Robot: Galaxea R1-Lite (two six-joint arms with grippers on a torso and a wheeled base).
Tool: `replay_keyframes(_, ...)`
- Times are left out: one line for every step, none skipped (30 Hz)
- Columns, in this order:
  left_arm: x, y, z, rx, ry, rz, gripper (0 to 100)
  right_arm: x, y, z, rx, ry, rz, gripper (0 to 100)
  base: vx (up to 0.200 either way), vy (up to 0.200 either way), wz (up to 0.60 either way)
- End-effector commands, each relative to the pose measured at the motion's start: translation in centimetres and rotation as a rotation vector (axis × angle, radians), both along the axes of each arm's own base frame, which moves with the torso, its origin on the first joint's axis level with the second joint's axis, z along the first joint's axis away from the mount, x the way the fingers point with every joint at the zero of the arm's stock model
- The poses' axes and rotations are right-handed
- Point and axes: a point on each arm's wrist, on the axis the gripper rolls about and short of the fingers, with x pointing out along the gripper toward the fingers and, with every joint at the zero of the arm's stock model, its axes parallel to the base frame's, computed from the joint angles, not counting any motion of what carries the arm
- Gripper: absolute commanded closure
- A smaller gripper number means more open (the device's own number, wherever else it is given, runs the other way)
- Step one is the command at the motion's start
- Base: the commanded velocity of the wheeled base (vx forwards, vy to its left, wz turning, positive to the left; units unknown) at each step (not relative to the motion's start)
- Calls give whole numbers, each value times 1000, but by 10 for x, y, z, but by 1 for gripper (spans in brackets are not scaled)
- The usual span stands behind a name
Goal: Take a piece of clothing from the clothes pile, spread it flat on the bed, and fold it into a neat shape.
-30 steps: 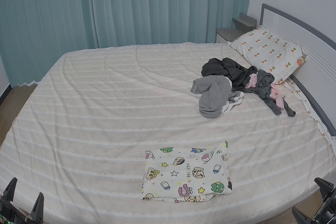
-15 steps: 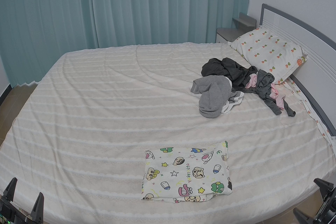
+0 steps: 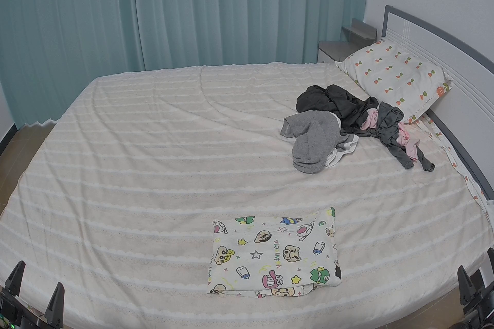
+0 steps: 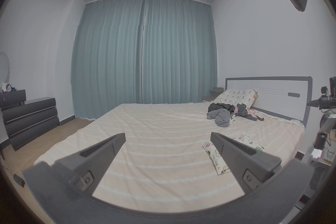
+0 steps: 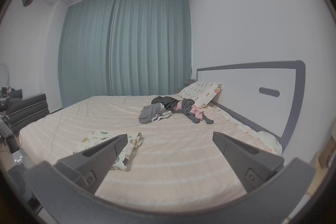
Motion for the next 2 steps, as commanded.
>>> replay_keyframes(0, 0, -5, 0, 3, 3, 0, 1, 0, -5, 6, 18, 1, 0, 0, 0, 0)
replay_keyframes(0, 0, -5, 0, 3, 3, 0, 1, 0, -5, 5, 18, 0, 0, 0, 0, 0)
